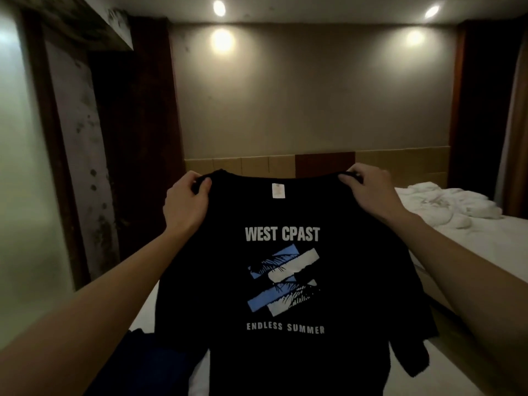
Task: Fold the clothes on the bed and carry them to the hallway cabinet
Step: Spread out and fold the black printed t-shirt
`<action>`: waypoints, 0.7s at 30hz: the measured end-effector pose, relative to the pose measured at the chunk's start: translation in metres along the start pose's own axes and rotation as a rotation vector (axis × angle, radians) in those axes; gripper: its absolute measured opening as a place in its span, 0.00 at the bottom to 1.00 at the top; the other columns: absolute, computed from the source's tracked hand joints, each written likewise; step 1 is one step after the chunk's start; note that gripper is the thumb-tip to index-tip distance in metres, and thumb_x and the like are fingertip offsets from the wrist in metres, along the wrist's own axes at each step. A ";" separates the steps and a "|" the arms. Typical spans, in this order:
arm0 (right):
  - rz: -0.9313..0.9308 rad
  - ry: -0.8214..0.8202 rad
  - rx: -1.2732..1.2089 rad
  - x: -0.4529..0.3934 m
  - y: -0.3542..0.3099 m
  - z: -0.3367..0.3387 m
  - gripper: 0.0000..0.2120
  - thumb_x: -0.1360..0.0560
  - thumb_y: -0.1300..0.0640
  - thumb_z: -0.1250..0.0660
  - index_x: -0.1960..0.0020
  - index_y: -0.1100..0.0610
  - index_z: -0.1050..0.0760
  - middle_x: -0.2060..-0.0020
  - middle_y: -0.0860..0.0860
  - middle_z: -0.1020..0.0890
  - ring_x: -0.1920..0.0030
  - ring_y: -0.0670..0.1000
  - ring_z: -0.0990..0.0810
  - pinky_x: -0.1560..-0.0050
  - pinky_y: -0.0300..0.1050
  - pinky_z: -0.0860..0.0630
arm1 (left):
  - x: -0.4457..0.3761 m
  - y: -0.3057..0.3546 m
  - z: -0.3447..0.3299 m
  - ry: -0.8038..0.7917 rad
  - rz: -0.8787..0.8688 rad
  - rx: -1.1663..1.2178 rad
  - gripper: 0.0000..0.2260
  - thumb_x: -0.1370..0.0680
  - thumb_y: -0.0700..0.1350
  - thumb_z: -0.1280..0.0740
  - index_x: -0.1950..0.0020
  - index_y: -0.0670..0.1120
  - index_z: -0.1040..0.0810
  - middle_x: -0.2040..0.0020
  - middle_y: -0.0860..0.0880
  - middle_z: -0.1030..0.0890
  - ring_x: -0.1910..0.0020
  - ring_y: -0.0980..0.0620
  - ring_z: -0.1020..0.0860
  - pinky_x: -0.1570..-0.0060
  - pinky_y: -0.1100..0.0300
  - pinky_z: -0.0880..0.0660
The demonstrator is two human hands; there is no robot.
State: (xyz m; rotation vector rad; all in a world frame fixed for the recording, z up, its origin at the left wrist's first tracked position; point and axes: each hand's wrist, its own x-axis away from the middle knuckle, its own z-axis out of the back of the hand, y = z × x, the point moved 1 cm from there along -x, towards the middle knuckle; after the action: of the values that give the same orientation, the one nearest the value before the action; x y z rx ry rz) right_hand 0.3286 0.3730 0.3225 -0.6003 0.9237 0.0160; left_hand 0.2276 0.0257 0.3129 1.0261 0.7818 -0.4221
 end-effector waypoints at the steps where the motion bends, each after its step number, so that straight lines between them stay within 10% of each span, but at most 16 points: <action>1: -0.014 -0.007 0.017 -0.002 0.010 -0.011 0.08 0.21 0.47 0.35 0.56 0.49 0.23 0.60 0.48 0.18 0.58 0.48 0.21 0.58 0.45 0.28 | 0.000 -0.010 -0.006 -0.004 -0.002 -0.049 0.09 0.18 0.52 0.38 0.45 0.50 0.22 0.53 0.54 0.20 0.54 0.55 0.21 0.57 0.58 0.26; 21: -0.271 -0.447 0.148 -0.026 0.265 -0.369 0.07 0.23 0.59 0.30 0.49 0.62 0.19 0.52 0.58 0.16 0.50 0.58 0.19 0.53 0.41 0.32 | -0.003 -0.366 -0.269 -0.322 0.377 -0.370 0.12 0.22 0.54 0.33 0.48 0.47 0.19 0.50 0.47 0.17 0.45 0.43 0.23 0.40 0.47 0.27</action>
State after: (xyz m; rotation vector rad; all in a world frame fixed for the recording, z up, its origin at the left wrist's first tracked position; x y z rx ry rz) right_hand -0.0312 0.4193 0.0486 -0.5506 0.4021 -0.1547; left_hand -0.1130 0.0894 0.0189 0.7115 0.3461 -0.1046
